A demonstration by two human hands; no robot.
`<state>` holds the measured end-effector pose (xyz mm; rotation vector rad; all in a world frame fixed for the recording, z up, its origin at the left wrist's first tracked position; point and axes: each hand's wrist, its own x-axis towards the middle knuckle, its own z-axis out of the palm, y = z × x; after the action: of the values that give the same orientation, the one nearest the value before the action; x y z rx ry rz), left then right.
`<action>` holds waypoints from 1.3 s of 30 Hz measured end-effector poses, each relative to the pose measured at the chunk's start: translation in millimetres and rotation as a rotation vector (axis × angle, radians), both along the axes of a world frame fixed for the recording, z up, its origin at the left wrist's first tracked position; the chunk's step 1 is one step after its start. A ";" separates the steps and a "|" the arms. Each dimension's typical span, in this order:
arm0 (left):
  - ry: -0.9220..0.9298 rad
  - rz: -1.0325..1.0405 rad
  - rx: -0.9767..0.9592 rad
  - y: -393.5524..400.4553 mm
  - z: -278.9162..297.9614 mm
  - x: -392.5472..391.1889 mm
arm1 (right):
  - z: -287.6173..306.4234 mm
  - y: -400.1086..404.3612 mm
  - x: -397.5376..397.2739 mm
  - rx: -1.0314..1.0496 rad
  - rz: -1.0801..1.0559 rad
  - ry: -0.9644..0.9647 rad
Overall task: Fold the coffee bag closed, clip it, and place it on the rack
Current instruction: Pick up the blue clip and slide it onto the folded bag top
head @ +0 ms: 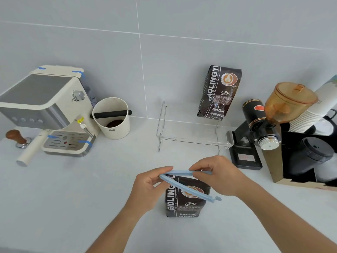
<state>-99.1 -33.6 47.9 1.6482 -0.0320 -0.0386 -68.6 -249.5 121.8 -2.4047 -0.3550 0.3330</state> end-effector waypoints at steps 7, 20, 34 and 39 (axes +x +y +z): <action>-0.038 0.021 -0.009 -0.5 -6.8 2.6 | 6.5 -11.8 -9.9 -0.064 0.066 0.112; -0.196 -0.058 0.019 1.5 -11.1 4.7 | -13.7 -35.3 -28.0 0.159 -0.011 0.093; -0.047 -0.090 0.124 9.9 4.6 7.8 | -25.4 -29.6 -27.4 0.154 -0.034 -0.127; 0.036 -0.087 0.065 10.9 7.0 9.5 | -26.8 -29.1 -28.0 0.147 -0.033 -0.156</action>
<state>-89.5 -22.7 54.9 1.7098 -0.0754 -0.1370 -96.6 -278.6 94.9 -2.2946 -0.3958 0.1004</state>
